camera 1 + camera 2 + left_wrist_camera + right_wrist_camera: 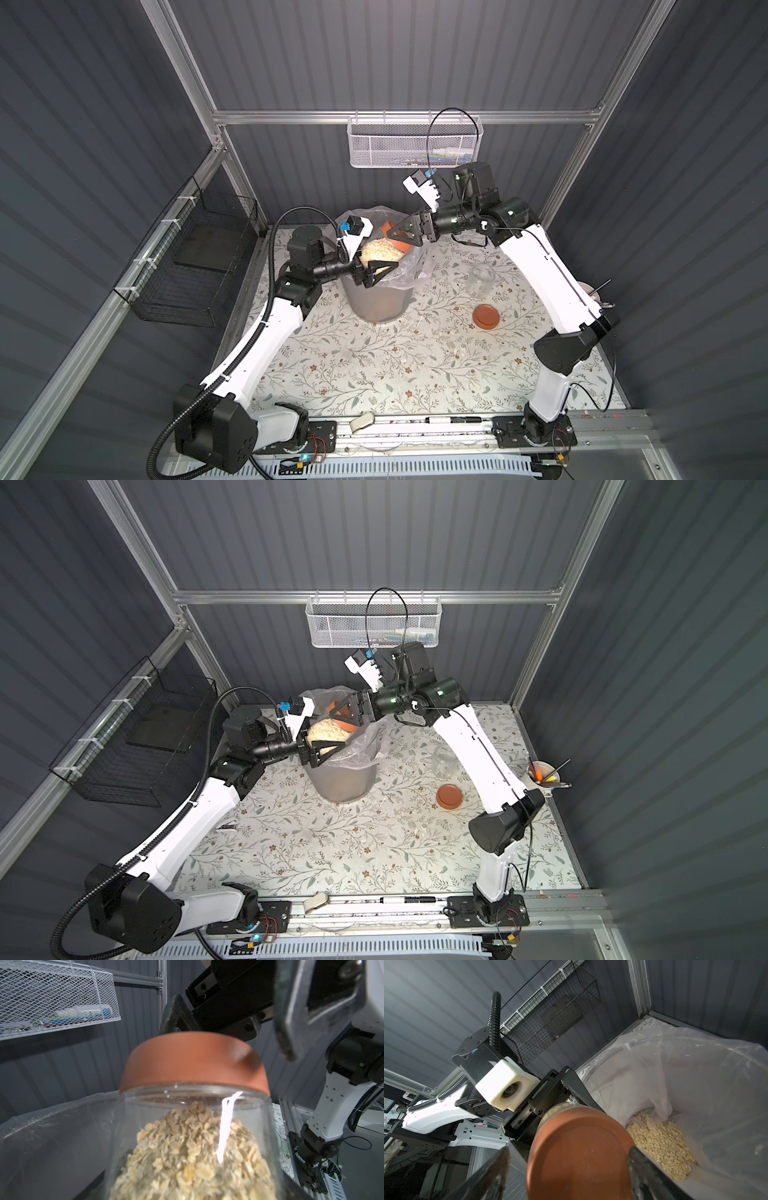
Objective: Empty expired oatmeal from jars
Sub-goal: Unscrew the lid from the jar.
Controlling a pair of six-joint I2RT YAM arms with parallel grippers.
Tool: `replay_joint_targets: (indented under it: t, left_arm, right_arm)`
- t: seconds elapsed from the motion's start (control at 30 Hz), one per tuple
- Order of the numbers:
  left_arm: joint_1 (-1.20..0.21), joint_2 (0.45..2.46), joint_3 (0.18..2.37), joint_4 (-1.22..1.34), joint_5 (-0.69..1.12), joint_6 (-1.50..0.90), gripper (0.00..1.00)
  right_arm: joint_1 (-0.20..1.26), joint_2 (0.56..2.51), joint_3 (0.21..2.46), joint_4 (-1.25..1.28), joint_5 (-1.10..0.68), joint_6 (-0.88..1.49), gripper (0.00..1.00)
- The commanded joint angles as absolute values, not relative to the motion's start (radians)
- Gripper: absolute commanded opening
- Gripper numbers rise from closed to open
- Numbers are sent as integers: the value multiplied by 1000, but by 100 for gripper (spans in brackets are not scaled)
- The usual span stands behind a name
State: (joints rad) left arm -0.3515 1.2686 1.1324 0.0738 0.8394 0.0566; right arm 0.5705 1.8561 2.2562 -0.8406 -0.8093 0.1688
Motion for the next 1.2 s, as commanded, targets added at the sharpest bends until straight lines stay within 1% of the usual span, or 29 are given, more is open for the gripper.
replay_joint_targets:
  t: [0.0,0.2,0.3,0.43,0.5,0.6,0.83,0.97,1.03,1.17]
  left_arm:
    - [-348,1224,1192,158,871,54,0]
    - [-348,1213,1197,161,877,46,0]
    - [-348,1204,1197,158,877,44,0]
    - [-347,1193,1199,152,882,43,0]
    - [-348,1189,1198,149,883,43,0]
    - [-348,1183,1199,142,884,47,0]
    - [-348,1178,1198,126,880,59,0]
    - [-348,1180,1198,124,881,63,0]
    - [-348,1179,1199,126,879,64,0]
    - [-348,1183,1202,121,877,67,0]
  right_arm:
    - [577,1851,2233,-848,-824,163,87]
    - [585,1860,2223,-850,-835,154,86]
    - [587,1868,2226,-850,-838,156,82]
    - [586,1884,2228,-848,-839,158,83]
    - [586,1887,2229,-841,-839,162,85]
    - [586,1895,2236,-842,-825,164,92]
    - [581,1899,2239,-852,-783,168,96]
    - [578,1896,2229,-857,-768,164,97]
    - [578,1897,2225,-861,-771,165,96]
    - [576,1884,2221,-849,-792,163,84]
